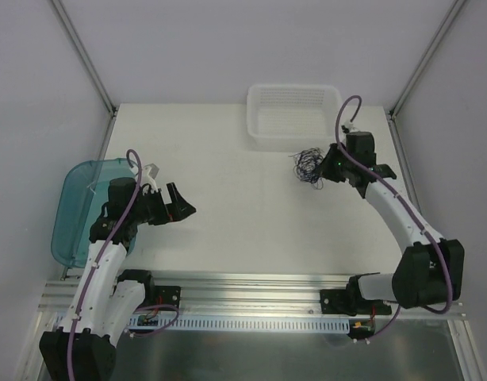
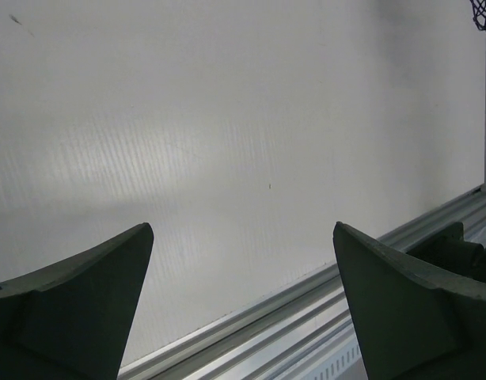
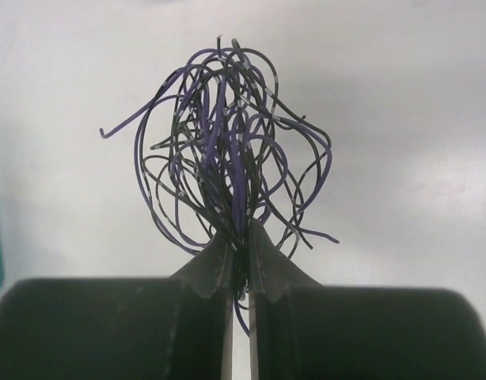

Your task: Untangle the cables

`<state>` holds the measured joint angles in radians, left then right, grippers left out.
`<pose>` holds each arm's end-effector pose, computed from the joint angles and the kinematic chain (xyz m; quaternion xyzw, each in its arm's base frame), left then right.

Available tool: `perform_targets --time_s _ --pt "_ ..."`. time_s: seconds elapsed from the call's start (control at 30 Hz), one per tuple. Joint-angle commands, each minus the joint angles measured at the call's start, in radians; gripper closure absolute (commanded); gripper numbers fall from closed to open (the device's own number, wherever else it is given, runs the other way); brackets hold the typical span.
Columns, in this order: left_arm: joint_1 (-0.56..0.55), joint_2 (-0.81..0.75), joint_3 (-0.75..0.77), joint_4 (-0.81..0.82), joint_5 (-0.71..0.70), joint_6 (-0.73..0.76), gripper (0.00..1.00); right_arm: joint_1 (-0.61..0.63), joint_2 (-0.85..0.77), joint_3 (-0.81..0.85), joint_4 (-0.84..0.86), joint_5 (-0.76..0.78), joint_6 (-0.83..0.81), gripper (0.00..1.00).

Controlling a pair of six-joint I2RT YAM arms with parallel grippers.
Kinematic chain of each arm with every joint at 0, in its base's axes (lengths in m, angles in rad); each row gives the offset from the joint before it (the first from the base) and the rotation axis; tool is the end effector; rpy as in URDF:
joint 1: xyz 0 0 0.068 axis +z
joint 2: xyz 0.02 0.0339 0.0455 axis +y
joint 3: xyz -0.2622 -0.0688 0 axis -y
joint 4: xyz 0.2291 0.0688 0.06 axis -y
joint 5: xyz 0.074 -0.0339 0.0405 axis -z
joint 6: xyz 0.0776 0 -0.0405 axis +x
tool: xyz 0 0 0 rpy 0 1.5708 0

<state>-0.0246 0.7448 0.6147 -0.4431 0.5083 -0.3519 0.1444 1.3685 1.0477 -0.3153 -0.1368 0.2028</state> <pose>0.1803 -0.0422 0.2441 -0.0198 0.8582 -0.3035 0.4135 0.3201 0.0572 0.2654 -0.0048 0.8912 0.1377 0.4322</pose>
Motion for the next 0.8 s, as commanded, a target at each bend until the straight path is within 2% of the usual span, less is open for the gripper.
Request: perform_targets --time_s 0.0,0.1,0.13,0.23,0.33,0.4,0.43,0.5,0.53,0.63,0.77 --pt "-0.021 0.014 -0.01 0.05 0.104 -0.001 0.01 0.174 -0.101 -0.064 -0.025 -0.158 -0.161 0.99" --pt "-0.055 0.028 -0.015 0.067 0.159 -0.004 0.01 0.324 -0.121 -0.069 -0.047 -0.187 -0.195 0.97" --pt "-0.076 0.036 -0.013 0.069 0.16 -0.004 0.01 0.358 -0.114 -0.069 -0.048 -0.193 -0.254 0.95" --pt "-0.127 0.044 -0.013 0.076 0.148 -0.025 0.01 0.461 -0.039 -0.054 -0.07 -0.199 -0.317 0.89" --pt "-0.231 0.06 -0.016 0.095 0.082 -0.082 0.01 0.527 0.062 -0.041 -0.079 -0.198 -0.359 0.85" --pt "-0.31 0.071 -0.021 0.115 0.017 -0.134 0.01 0.541 0.118 -0.04 -0.076 -0.193 -0.373 0.74" --pt "-0.336 0.079 -0.026 0.13 -0.008 -0.153 0.01 0.541 0.127 -0.038 -0.08 -0.181 -0.382 0.62" --pt "-0.423 0.087 -0.032 0.165 -0.063 -0.195 0.01 0.546 0.133 -0.037 -0.102 -0.165 -0.393 0.5" --pt "-0.449 0.1 -0.032 0.202 -0.112 -0.206 0.01 0.546 0.118 -0.04 -0.111 -0.165 -0.401 0.4" --pt "-0.552 0.172 -0.004 0.244 -0.198 -0.219 0.02 0.554 0.039 -0.055 -0.139 -0.147 -0.405 0.27" --pt "-0.644 0.304 0.081 0.265 -0.279 -0.196 0.05 0.564 -0.115 -0.103 -0.153 -0.075 -0.369 0.2"
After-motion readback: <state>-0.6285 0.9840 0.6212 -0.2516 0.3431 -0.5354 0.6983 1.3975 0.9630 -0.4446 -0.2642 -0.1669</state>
